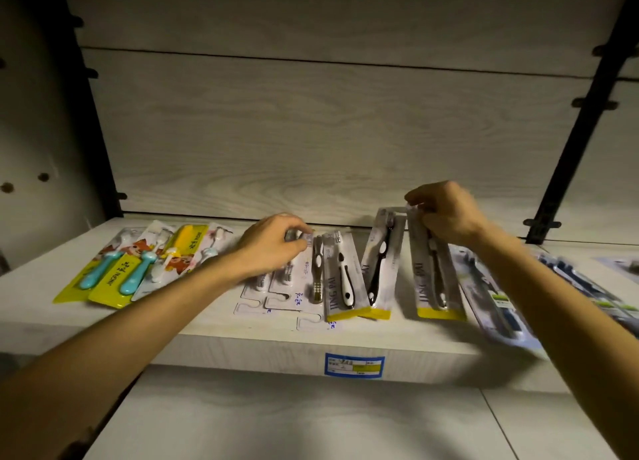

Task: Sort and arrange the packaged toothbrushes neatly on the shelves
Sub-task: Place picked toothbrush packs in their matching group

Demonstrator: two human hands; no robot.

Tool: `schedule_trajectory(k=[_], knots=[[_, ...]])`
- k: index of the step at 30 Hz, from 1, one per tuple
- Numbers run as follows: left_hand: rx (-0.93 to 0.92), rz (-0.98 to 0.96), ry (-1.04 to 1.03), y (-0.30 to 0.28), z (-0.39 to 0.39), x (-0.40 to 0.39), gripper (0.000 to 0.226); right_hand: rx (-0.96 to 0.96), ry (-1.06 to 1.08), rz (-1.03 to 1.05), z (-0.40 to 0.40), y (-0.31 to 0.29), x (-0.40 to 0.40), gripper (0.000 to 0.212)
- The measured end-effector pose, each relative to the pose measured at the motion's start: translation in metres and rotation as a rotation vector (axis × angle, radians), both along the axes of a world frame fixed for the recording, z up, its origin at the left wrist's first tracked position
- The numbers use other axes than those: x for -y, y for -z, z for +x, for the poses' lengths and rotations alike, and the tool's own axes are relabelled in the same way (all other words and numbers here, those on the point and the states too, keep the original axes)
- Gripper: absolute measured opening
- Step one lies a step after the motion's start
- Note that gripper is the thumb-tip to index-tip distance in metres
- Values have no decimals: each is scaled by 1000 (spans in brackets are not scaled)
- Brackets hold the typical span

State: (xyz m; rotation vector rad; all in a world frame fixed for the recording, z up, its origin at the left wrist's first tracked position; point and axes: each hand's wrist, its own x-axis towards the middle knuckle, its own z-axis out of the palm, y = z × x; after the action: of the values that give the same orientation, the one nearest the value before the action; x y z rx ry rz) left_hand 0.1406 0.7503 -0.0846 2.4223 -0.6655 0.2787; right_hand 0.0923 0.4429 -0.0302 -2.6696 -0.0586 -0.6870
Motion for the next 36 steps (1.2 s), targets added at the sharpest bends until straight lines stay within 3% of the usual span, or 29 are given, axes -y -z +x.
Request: schedule_trajectory(k=[4, 10, 14, 18, 30, 33, 36], knots=[[17, 212, 15, -9, -10, 5, 17, 47, -20, -104, -5, -15, 2, 37], [115, 447, -70, -14, -14, 26, 51, 95, 6, -202, -4, -32, -4, 32], [112, 518, -104, -16, -10, 40, 52, 213, -2, -127, -6, -41, -10, 22], [33, 511, -166, -23, -7, 43, 49, 96, -108, 29, -9, -35, -17, 36], [81, 246, -276, -41, -3, 38, 43, -13, -304, 189, -10, -18, -47, 43], [88, 67, -297, -43, 2, 37, 43, -26, -337, 255, -6, -14, -54, 42], [-124, -281, -227, -44, 9, 35, 38, -2, -353, 298, -2, -10, -57, 43]])
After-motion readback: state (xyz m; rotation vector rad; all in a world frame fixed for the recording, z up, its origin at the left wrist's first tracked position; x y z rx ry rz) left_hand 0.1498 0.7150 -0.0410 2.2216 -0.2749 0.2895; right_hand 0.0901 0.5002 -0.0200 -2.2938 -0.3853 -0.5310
